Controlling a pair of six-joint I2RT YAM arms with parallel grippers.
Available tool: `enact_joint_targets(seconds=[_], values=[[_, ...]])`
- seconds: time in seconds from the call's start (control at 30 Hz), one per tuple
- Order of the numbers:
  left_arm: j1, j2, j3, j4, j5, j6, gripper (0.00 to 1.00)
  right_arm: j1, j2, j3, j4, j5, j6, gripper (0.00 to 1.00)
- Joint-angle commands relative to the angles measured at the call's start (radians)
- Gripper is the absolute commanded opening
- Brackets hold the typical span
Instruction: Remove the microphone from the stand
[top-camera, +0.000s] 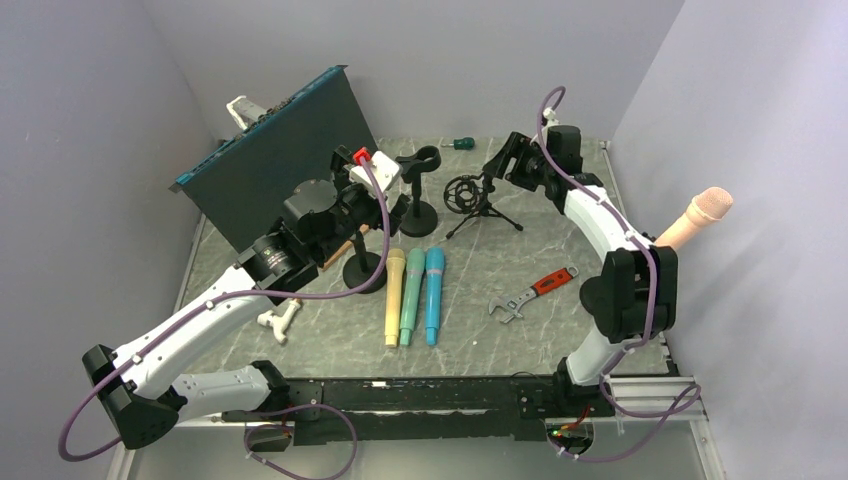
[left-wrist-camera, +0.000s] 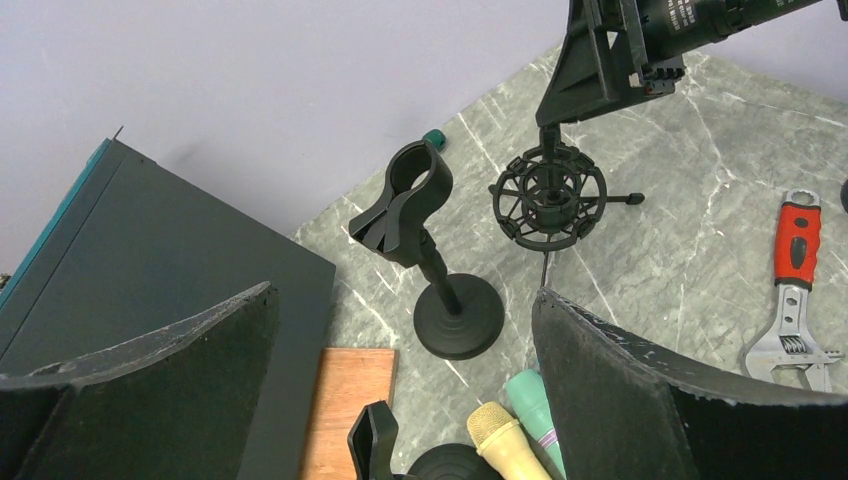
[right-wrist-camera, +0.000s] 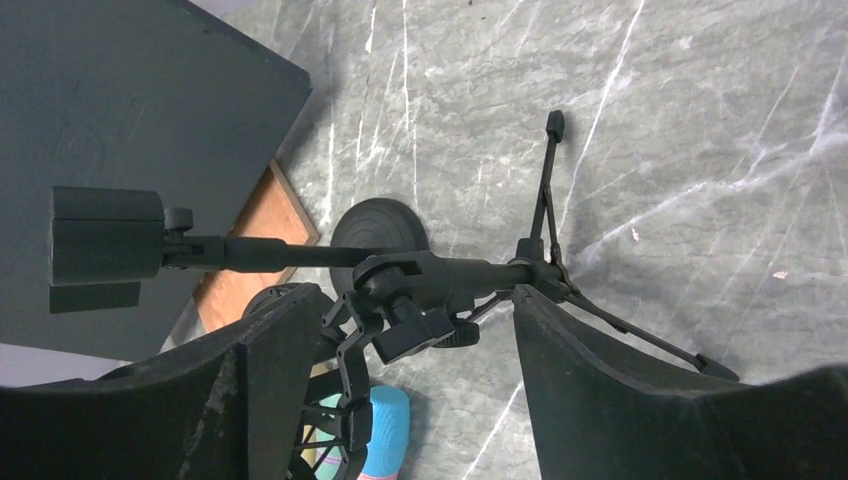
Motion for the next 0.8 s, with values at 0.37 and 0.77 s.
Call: enact_joint_targets(seconds=[0.37,0.77], values=[[-0.008,0.0,0.046,0.008,0.005,-0.008,0.99,0.165,-0.17,0.096,-0.338,0.606,-0.181,0.74],[-0.014,-0.001,0.045,0.011,0.0,-0.009,0.99,0.176,-0.206,-0.081,-0.321,0.627,-0.147,0.74]])
